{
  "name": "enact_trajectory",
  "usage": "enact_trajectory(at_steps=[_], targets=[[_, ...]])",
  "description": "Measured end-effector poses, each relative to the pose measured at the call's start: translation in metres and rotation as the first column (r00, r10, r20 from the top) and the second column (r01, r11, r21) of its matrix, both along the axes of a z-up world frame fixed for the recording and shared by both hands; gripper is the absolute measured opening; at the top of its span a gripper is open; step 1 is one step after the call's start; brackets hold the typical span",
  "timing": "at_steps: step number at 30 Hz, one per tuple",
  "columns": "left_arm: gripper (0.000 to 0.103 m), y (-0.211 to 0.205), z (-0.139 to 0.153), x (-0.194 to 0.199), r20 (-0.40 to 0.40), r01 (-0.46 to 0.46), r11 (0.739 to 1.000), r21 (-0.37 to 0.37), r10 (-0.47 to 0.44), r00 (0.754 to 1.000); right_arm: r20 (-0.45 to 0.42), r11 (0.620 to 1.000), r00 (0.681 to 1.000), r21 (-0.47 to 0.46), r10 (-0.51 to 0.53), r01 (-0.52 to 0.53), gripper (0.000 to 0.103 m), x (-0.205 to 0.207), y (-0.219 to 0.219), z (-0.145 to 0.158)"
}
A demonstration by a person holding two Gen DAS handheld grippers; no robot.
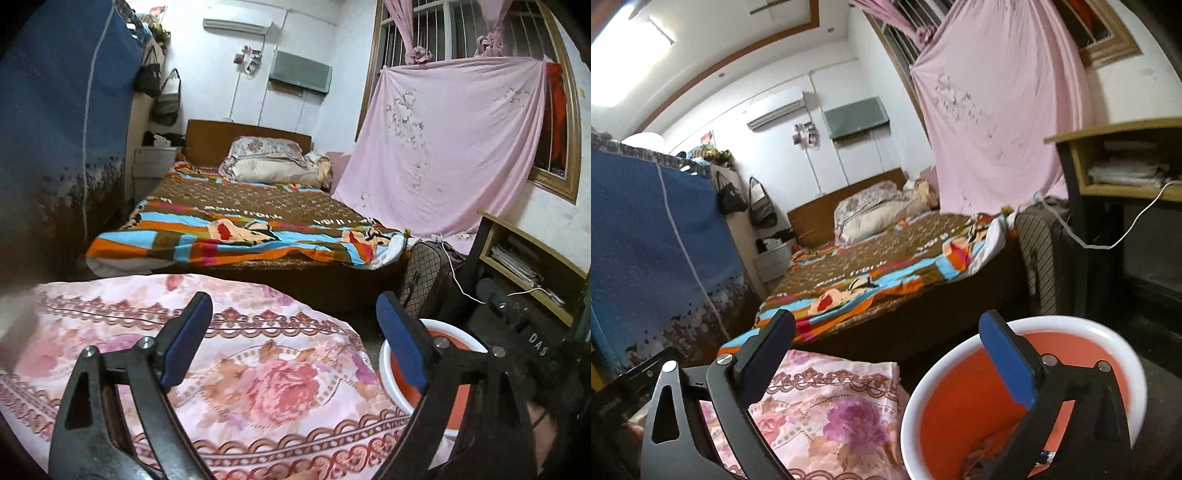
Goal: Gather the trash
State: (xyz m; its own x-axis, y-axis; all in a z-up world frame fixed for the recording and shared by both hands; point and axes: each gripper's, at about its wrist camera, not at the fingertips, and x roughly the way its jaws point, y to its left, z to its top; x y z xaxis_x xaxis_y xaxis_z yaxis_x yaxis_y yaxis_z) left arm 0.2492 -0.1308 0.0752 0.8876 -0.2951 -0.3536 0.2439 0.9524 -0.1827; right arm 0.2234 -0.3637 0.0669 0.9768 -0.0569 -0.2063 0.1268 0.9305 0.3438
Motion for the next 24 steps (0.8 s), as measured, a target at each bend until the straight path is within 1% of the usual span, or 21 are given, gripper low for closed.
enact_trajectory(at_steps=[3,5,6,9,14,19,24], targets=[[0.078,0.011,0.003,-0.014,0.015,-0.021,1.0,0.008,0.02,1.0,0.02,1.0,1.0,-0.022,-0.01,0.011,0.103,-0.012,0.003,0.007],[0.083,0.017,0.003,-0.021,0.024,-0.037,0.999,0.006,0.037,0.999,0.034,0.999,0.999,-0.036,-0.016,0.018,0.103,-0.023,0.007,0.011],[0.088,0.02,0.004,-0.025,0.029,-0.045,0.999,0.005,0.045,0.999,0.041,0.999,0.999,-0.045,-0.019,0.021,0.103,-0.029,0.009,0.012],[0.092,0.032,0.007,-0.041,0.056,-0.073,0.997,-0.005,0.073,0.996,0.049,0.997,0.999,-0.068,-0.019,0.023,0.103,-0.043,0.014,0.015],[0.092,0.052,0.009,-0.071,0.077,-0.087,0.996,-0.005,0.087,0.993,0.053,0.996,0.999,-0.094,-0.006,0.011,0.103,-0.067,0.026,0.016],[0.092,0.067,0.003,-0.1,0.073,-0.095,0.995,0.003,0.095,0.993,0.067,0.989,0.998,-0.145,0.01,0.0,0.103,-0.098,0.045,0.014],[0.092,0.078,-0.007,-0.124,0.079,-0.111,0.993,0.037,0.108,0.991,0.077,0.974,0.997,-0.227,0.026,-0.008,0.103,-0.126,0.067,0.01]])
